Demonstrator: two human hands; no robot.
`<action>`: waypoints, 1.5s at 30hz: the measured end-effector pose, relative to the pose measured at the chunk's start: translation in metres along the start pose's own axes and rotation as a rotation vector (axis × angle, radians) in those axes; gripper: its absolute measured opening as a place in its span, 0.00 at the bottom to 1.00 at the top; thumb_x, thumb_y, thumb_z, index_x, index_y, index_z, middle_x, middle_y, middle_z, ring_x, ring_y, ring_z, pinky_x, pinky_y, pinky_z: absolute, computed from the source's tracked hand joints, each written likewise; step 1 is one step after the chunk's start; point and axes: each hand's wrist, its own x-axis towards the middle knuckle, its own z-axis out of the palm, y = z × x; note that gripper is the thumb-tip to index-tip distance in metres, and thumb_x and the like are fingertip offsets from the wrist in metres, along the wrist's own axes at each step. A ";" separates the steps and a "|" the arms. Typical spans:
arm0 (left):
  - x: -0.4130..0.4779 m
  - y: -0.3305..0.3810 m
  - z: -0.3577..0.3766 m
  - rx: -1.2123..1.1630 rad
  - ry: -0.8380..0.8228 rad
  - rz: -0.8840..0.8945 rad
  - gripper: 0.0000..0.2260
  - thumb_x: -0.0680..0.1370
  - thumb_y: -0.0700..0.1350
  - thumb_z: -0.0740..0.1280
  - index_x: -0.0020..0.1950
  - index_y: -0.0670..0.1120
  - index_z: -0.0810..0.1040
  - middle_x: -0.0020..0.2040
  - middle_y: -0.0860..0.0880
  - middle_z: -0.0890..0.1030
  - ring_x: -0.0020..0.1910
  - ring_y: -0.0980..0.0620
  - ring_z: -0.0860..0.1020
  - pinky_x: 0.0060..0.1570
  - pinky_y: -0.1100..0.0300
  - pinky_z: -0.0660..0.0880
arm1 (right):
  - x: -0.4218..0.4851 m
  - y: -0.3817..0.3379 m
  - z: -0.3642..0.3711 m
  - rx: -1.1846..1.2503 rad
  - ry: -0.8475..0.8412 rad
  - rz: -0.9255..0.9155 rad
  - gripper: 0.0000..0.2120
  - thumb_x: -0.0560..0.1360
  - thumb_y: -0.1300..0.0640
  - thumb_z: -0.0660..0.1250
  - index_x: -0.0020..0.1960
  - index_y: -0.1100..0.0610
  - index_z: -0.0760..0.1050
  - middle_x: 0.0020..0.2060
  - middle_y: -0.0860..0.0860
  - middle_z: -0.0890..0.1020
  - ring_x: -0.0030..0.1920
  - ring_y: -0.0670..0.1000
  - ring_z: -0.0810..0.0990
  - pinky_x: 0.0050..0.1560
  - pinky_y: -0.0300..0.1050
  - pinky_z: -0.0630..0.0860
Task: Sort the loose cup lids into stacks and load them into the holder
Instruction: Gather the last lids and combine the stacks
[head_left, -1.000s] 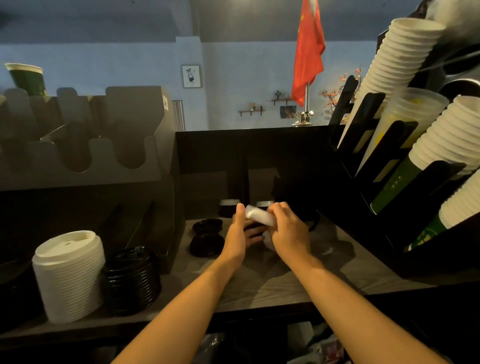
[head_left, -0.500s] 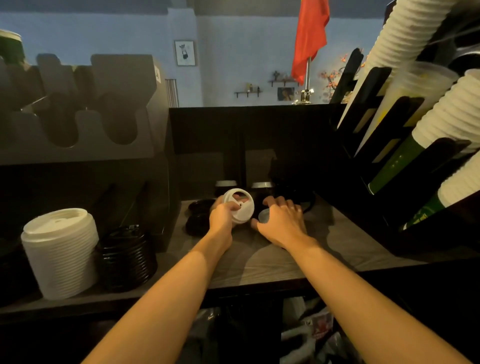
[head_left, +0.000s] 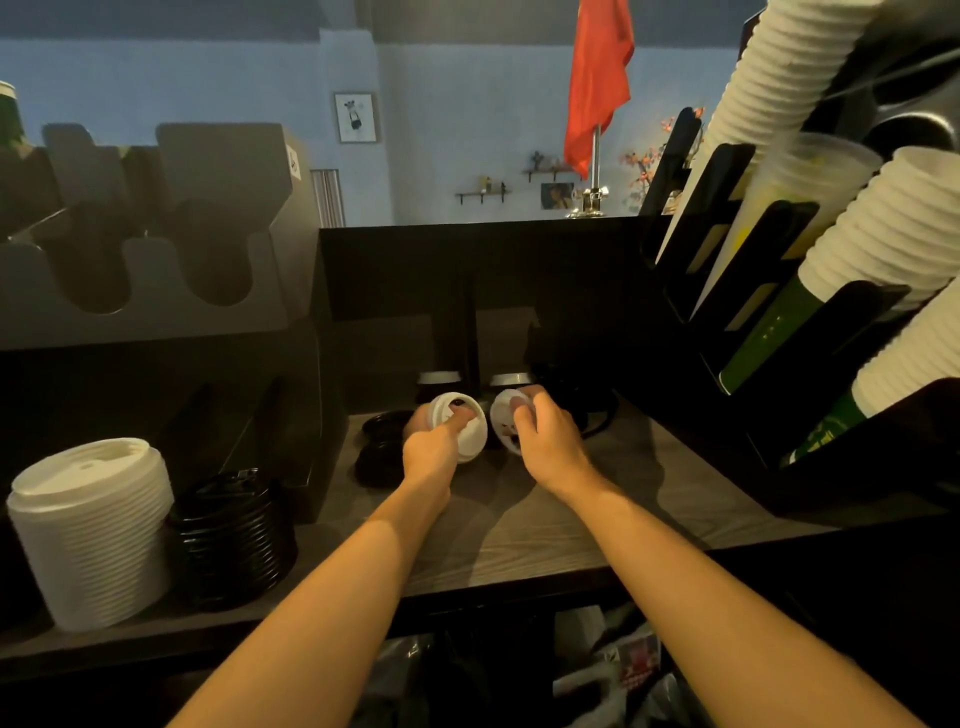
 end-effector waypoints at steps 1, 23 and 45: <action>0.000 -0.002 0.001 0.033 -0.011 0.027 0.27 0.74 0.54 0.76 0.66 0.39 0.77 0.50 0.43 0.81 0.54 0.42 0.81 0.61 0.45 0.78 | 0.000 -0.002 0.001 0.121 -0.007 0.023 0.12 0.85 0.51 0.54 0.61 0.54 0.72 0.52 0.52 0.79 0.50 0.47 0.78 0.50 0.43 0.76; -0.010 0.009 -0.004 -0.231 -0.222 0.057 0.33 0.65 0.63 0.73 0.62 0.43 0.80 0.52 0.41 0.86 0.53 0.43 0.85 0.61 0.45 0.79 | 0.003 -0.001 0.002 0.441 -0.095 0.207 0.11 0.79 0.50 0.68 0.60 0.50 0.73 0.50 0.48 0.82 0.48 0.46 0.81 0.42 0.36 0.76; -0.008 0.000 -0.003 -0.235 -0.329 0.080 0.25 0.71 0.44 0.77 0.68 0.45 0.77 0.57 0.42 0.85 0.55 0.45 0.84 0.52 0.52 0.82 | 0.002 -0.005 0.002 0.578 -0.003 0.176 0.19 0.72 0.54 0.77 0.60 0.49 0.73 0.49 0.48 0.83 0.49 0.47 0.83 0.44 0.39 0.80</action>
